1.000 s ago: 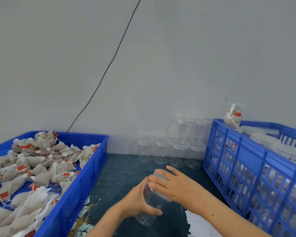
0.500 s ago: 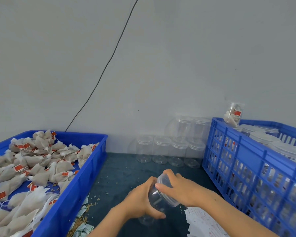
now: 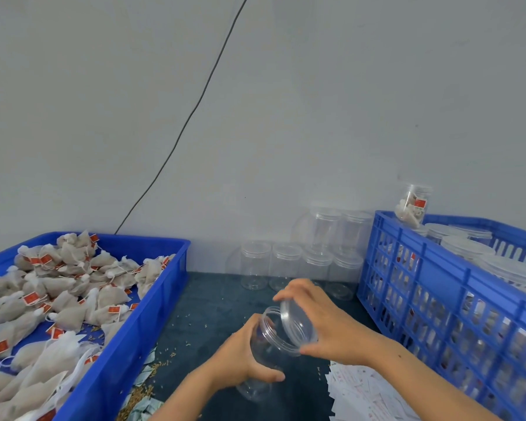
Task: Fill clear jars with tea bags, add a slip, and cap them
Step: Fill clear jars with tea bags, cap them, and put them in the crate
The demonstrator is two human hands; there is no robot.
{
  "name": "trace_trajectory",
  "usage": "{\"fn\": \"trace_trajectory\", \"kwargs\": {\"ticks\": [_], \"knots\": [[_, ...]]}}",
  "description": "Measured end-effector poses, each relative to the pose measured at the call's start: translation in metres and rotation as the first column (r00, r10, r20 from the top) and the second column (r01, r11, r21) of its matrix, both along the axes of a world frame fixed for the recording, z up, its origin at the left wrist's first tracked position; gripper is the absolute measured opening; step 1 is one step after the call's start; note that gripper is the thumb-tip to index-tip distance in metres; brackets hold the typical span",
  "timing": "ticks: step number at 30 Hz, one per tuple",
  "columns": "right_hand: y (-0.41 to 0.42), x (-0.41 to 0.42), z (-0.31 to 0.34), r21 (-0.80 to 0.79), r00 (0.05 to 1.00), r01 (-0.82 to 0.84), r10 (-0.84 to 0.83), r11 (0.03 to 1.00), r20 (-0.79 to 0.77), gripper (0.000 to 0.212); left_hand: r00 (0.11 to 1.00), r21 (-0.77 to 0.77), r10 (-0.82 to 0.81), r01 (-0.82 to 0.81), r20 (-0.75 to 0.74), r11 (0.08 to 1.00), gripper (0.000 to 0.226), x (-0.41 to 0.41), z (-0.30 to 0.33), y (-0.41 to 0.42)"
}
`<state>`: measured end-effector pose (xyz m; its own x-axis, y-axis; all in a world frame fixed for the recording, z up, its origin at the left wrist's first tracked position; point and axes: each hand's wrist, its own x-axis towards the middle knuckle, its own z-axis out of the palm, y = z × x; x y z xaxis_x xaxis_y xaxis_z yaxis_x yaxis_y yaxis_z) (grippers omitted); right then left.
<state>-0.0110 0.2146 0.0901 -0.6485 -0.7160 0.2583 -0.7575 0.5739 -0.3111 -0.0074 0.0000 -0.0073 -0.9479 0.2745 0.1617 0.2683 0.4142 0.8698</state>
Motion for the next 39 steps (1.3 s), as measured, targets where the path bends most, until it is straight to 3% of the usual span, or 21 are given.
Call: {"fn": "trace_trajectory", "kwargs": {"ticks": [3, 6, 10, 15, 20, 23, 26, 28, 31, 33, 35, 39], "knots": [[0.001, -0.002, -0.019, -0.362, 0.953, 0.203, -0.098, 0.910, 0.288, 0.076, 0.997, 0.121, 0.072, -0.075, 0.028, 0.990, 0.076, 0.006, -0.013, -0.005], [-0.002, -0.002, -0.056, -0.498, 0.884, 0.364, -0.123, 0.787, 0.451, 0.072, 0.991, 0.216, 0.134, -0.137, 0.030, 0.967, 0.080, 0.011, -0.025, -0.007], [-0.010, 0.005, -0.099, -0.418, 0.811, 0.501, -0.244, 0.758, 0.532, 0.071, 0.980, 0.239, 0.197, -0.194, 0.012, 0.952, 0.080, 0.015, -0.033, -0.006], [-0.016, 0.011, -0.123, -0.361, 0.803, 0.546, -0.349, 0.756, 0.483, 0.067, 0.967, 0.235, 0.255, -0.253, 0.020, 0.939, 0.094, 0.013, -0.043, -0.012], [-0.017, 0.011, -0.124, -0.132, 0.771, 0.601, -0.528, 0.789, 0.355, 0.061, 0.968, 0.168, 0.252, -0.249, 0.008, 0.954, 0.090, 0.013, -0.040, -0.017], [-0.018, 0.007, -0.115, 0.004, 0.781, 0.565, -0.536, 0.825, 0.320, 0.061, 0.969, 0.146, 0.246, -0.248, 0.033, 0.958, 0.092, 0.015, -0.037, -0.018], [-0.015, 0.000, -0.103, 0.071, 0.794, 0.493, -0.482, 0.867, 0.371, 0.066, 0.969, 0.066, 0.227, -0.234, 0.095, 0.970, 0.096, 0.020, -0.024, -0.022], [-0.016, -0.004, -0.090, 0.057, 0.796, 0.486, -0.468, 0.872, 0.383, 0.056, 0.963, -0.034, 0.219, -0.216, 0.156, 0.976, 0.092, 0.022, -0.012, -0.026], [-0.026, -0.010, -0.061, -0.073, 0.834, 0.495, -0.449, 0.866, 0.321, 0.022, 0.950, -0.184, 0.203, -0.161, 0.238, 0.970, 0.088, 0.024, 0.009, -0.033], [-0.038, -0.012, -0.035, -0.186, 0.862, 0.473, -0.408, 0.861, 0.301, 0.017, 0.939, -0.315, 0.224, -0.137, 0.260, 0.939, 0.088, 0.025, 0.024, -0.037], [-0.055, -0.013, -0.010, -0.298, 0.888, 0.438, -0.357, 0.848, 0.289, 0.024, 0.937, -0.466, 0.292, -0.175, 0.191, 0.867, 0.080, 0.027, 0.041, -0.043], [-0.108, -0.010, 0.033, -0.460, 0.937, 0.326, -0.220, 0.826, 0.270, 0.026, 0.932, -0.639, 0.345, -0.332, -0.109, 0.694, 0.051, 0.034, 0.083, -0.070]]}}
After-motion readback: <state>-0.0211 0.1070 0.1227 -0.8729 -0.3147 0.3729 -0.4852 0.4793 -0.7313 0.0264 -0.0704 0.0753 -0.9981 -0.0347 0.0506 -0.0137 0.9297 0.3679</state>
